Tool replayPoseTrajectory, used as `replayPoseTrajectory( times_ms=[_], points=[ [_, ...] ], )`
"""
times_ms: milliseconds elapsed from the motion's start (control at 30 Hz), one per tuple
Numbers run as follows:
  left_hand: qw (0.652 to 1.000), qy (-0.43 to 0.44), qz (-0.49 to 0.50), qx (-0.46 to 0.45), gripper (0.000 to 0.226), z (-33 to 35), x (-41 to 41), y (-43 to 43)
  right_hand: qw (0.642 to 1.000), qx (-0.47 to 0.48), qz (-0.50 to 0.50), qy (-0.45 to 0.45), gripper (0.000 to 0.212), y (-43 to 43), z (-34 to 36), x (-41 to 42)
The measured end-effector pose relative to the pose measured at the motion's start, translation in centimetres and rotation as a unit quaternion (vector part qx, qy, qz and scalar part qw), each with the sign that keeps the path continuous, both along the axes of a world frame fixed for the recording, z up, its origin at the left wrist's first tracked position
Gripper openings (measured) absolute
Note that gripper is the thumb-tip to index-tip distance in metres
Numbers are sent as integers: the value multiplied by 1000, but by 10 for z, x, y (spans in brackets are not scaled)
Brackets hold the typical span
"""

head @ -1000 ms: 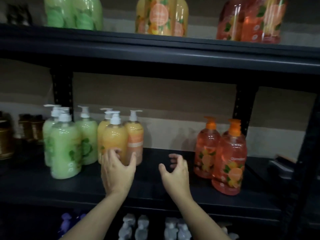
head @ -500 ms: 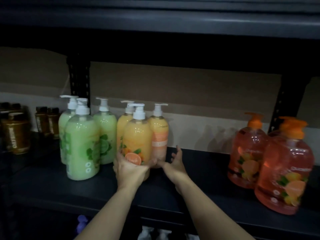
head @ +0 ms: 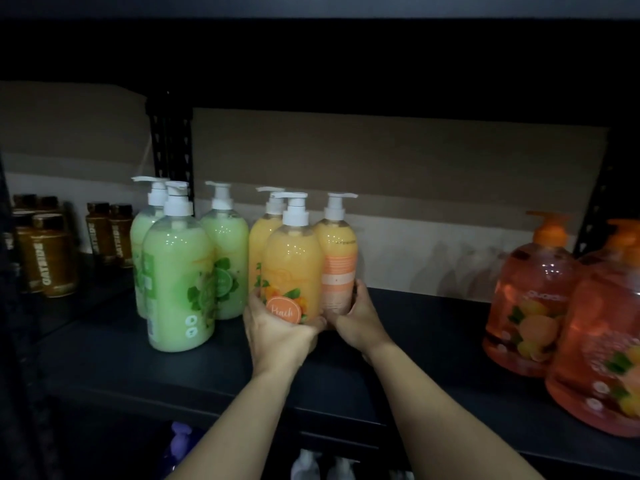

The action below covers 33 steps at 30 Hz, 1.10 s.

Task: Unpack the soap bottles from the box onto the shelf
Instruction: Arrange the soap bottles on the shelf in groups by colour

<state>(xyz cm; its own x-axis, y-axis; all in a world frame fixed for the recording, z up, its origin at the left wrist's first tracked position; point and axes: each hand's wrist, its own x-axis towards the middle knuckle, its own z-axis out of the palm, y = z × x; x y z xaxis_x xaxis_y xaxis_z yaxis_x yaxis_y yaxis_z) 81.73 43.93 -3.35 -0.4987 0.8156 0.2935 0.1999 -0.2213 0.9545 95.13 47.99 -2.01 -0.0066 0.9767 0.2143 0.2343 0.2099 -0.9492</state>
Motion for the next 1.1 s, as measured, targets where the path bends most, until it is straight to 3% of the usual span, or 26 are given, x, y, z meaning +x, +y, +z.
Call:
replayPoseTrajectory(
  times_ms=[133,733,867,1000,1100],
  points=[
    [1000,-3,3,-6,123,3,0,-4,1000,-13,-7,-4,94,-12,2,5],
    [1000,8,-3,-30,113,6,-2,-8,997,-65,-43,-29,87,-60,7,117],
    [999,11,-4,-31,111,5,-2,-8,996,-51,-74,-24,94,-60,7,111],
    [1000,14,-2,-26,109,6,-2,-8,991,-11,-133,-28,128,-55,0,97],
    [1000,12,-4,-27,113,6,-3,-9,988,-5,-149,-35,121,-54,-2,99]
  ],
)
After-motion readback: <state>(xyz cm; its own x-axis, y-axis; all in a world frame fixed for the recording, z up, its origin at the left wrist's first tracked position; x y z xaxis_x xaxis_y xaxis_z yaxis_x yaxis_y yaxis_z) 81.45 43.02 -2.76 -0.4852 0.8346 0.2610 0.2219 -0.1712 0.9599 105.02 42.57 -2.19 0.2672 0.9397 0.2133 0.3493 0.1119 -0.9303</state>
